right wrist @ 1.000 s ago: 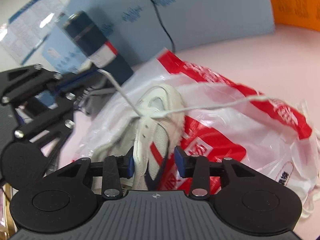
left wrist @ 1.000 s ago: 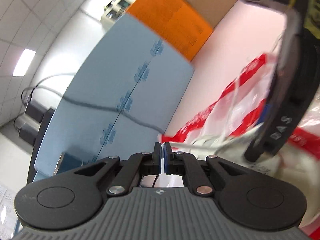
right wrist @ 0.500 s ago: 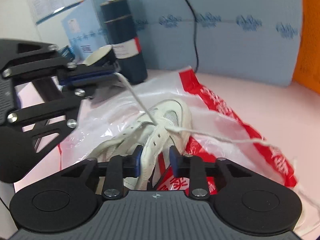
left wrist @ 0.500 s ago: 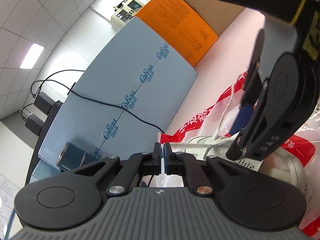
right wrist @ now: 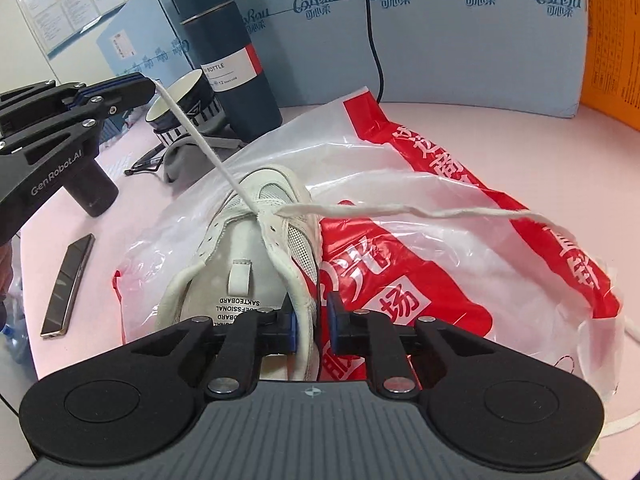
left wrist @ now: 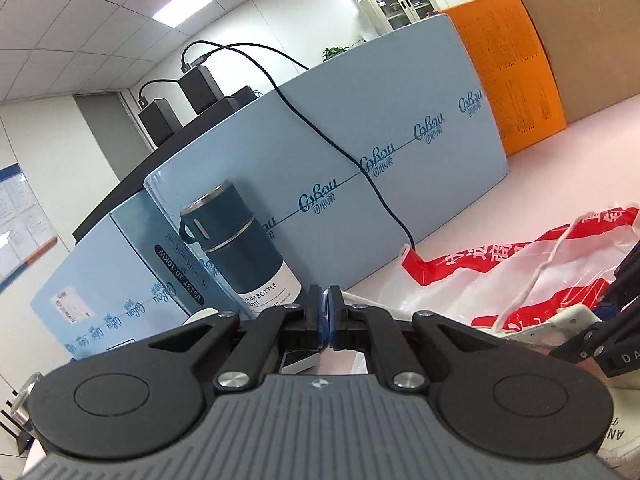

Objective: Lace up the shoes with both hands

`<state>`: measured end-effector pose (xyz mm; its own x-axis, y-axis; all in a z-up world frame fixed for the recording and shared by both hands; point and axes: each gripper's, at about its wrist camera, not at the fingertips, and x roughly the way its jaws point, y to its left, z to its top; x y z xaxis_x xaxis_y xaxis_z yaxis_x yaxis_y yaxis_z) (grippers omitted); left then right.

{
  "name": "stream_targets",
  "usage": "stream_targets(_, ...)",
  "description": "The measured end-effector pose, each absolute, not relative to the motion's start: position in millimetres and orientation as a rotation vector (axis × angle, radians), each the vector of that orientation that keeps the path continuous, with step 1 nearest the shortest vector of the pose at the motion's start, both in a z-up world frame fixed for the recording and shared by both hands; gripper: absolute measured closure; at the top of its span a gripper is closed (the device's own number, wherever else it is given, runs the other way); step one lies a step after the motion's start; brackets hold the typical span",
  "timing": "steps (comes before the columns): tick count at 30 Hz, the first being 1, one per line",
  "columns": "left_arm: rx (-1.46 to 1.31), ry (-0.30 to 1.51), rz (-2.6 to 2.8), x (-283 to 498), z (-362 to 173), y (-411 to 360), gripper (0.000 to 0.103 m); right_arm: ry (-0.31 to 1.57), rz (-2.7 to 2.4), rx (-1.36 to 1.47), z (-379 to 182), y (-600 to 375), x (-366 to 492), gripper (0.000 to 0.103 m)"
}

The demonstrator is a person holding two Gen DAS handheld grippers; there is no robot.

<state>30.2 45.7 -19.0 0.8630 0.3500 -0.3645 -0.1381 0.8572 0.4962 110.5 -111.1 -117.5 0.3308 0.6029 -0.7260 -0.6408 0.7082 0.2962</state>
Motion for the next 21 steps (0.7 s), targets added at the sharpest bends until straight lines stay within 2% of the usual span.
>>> stream_targets(5,0.515,0.421,0.210,24,-17,35,0.101,0.900,0.859,-0.091,-111,-100,115,0.087)
stream_targets(6,0.509,0.410,0.202,24,-14,33,0.101,0.893,0.853,-0.097,-111,-98,118,0.084)
stream_targets(8,0.508,0.394,0.184,23,-11,27,0.101,0.886,0.815,-0.107,-112,-92,124,0.065)
stream_targets(9,0.509,0.387,0.169,22,-10,24,0.100,0.887,0.804,-0.088,-113,-92,128,0.065)
stream_targets(10,0.512,0.381,0.159,21,-10,21,0.100,0.905,0.814,-0.047,-116,-92,132,0.074)
stream_targets(11,0.514,0.371,0.153,20,-9,18,0.100,0.933,0.827,0.015,-119,-95,136,0.090)
stream_targets(13,0.504,0.340,0.152,18,-5,15,0.100,0.977,0.773,0.146,-122,-104,140,0.092)
stream_targets(17,0.462,0.286,0.177,14,4,16,0.100,0.946,0.622,0.293,-117,-126,124,0.093)
stream_targets(21,0.428,0.347,0.202,11,-3,28,0.097,0.943,0.548,0.326,-121,-137,121,0.093)
